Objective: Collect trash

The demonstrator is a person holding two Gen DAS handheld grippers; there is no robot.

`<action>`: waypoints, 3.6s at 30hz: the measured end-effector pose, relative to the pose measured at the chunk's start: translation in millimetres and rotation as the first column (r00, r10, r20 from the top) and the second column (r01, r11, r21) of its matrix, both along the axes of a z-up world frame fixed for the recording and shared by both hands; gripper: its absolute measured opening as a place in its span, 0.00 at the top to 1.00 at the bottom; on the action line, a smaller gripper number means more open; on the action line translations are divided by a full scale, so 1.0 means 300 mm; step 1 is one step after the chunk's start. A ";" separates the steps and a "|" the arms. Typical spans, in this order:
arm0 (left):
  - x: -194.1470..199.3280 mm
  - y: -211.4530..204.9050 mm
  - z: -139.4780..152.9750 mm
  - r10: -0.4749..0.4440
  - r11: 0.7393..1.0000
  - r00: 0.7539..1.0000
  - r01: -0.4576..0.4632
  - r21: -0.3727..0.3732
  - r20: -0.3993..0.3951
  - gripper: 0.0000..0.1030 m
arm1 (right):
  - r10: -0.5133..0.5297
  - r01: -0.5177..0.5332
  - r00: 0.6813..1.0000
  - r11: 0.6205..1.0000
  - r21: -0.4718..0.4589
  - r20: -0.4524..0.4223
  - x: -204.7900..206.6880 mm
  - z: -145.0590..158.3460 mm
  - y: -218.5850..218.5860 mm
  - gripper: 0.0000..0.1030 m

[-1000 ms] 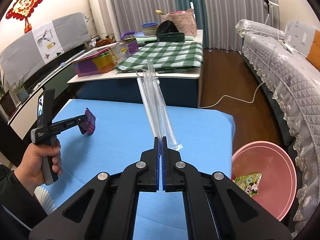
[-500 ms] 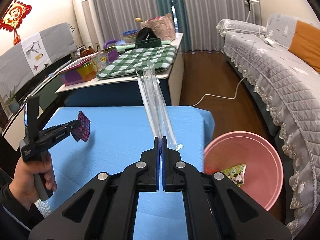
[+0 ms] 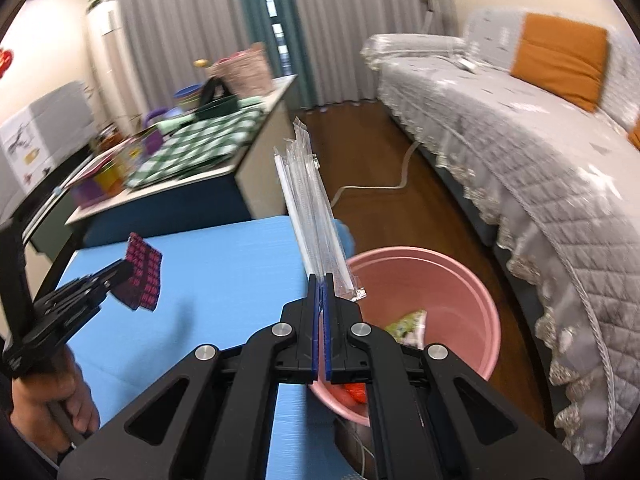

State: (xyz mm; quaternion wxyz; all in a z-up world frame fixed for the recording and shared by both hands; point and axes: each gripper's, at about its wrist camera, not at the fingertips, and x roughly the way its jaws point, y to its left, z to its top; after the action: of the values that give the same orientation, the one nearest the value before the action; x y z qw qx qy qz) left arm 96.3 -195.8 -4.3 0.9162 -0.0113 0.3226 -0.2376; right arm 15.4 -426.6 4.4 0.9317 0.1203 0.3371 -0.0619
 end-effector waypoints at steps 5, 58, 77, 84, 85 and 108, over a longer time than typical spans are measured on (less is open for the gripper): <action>-0.037 -0.157 0.017 -0.101 0.995 0.995 0.100 0.002 0.017 0.93 | -0.085 0.085 0.996 0.996 0.004 -0.012 -0.023 -0.015 -0.107 0.98; -0.113 -0.170 0.110 -0.168 0.978 0.984 0.158 0.139 0.061 0.24 | -0.059 0.061 0.985 0.998 -0.011 0.160 -0.110 0.163 -0.019 0.06; -0.374 0.243 0.153 0.079 0.987 0.976 -0.105 0.122 0.205 0.10 | 0.121 -0.102 0.982 0.985 -0.140 0.143 -0.256 0.125 0.375 0.05; -0.490 0.329 0.126 0.155 0.979 0.971 -0.175 0.101 0.180 0.10 | 0.115 -0.091 0.985 0.981 -0.172 0.131 -0.306 0.097 0.476 0.05; -0.508 0.341 0.124 0.170 0.977 0.969 -0.190 0.099 0.180 0.10 | 0.107 -0.083 0.986 0.981 -0.176 0.128 -0.314 0.090 0.486 0.05; -0.529 0.428 0.031 0.304 0.946 0.951 -0.308 0.101 0.050 0.08 | 0.028 -0.015 0.998 0.971 -0.237 0.049 -0.307 -0.008 0.550 0.05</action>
State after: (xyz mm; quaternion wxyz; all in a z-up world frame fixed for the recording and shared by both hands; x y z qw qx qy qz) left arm -62.3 -67.2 4.9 0.9465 -0.0080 0.3137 -0.0751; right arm -76.8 -261.5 2.1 0.9484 0.0062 0.3045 -0.0885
